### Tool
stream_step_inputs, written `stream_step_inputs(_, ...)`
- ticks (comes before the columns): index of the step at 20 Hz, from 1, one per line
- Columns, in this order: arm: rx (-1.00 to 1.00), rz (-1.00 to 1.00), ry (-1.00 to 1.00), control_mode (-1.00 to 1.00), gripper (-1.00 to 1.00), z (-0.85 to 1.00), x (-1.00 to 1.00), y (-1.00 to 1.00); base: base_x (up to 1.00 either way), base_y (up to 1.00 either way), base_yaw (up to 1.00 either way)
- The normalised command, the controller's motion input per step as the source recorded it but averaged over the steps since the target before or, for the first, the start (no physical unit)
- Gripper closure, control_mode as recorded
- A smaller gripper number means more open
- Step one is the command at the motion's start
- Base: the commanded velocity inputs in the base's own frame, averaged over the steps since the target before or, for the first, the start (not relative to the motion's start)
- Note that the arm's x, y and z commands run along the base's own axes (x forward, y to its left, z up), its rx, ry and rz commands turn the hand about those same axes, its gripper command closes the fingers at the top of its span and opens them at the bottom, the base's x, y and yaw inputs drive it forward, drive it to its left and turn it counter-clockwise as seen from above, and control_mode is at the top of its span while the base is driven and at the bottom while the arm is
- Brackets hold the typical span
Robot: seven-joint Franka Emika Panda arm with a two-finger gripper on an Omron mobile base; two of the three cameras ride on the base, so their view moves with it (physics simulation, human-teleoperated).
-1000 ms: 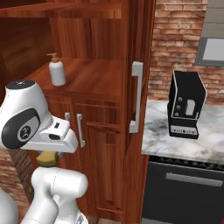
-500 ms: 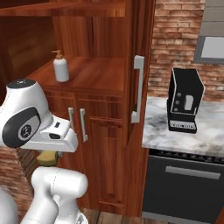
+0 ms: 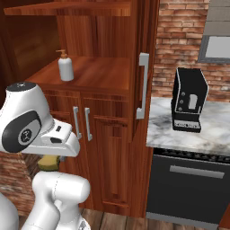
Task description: Locate and retrieve the soap dispenser and sponge from the cabinet. Place them next to the sink.
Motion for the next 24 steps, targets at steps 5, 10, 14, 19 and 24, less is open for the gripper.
stream_step_inputs(5, 0.0, 0.0, 0.0, 1.0, 1.0, 0.0, 0.0, 0.0, -0.47, -0.05, 0.0)
stream_step_inputs(10, 0.0, 0.0, 0.0, 1.0, 1.0, 0.0, 0.0, 0.0, -0.03, -0.23, 0.02)
stream_step_inputs(14, 0.0, 0.0, 0.0, 1.0, 1.0, 0.0, 0.0, 0.0, 0.0, -0.24, 0.03)
stream_step_inputs(19, 0.0, 0.0, 0.0, 1.0, 1.0, 0.0, 0.0, 0.0, -0.13, -0.33, 0.03)
stream_step_inputs(24, 0.0, 0.0, 0.0, 1.0, 1.0, 0.0, 0.0, 0.0, -0.23, 0.0, -0.01)
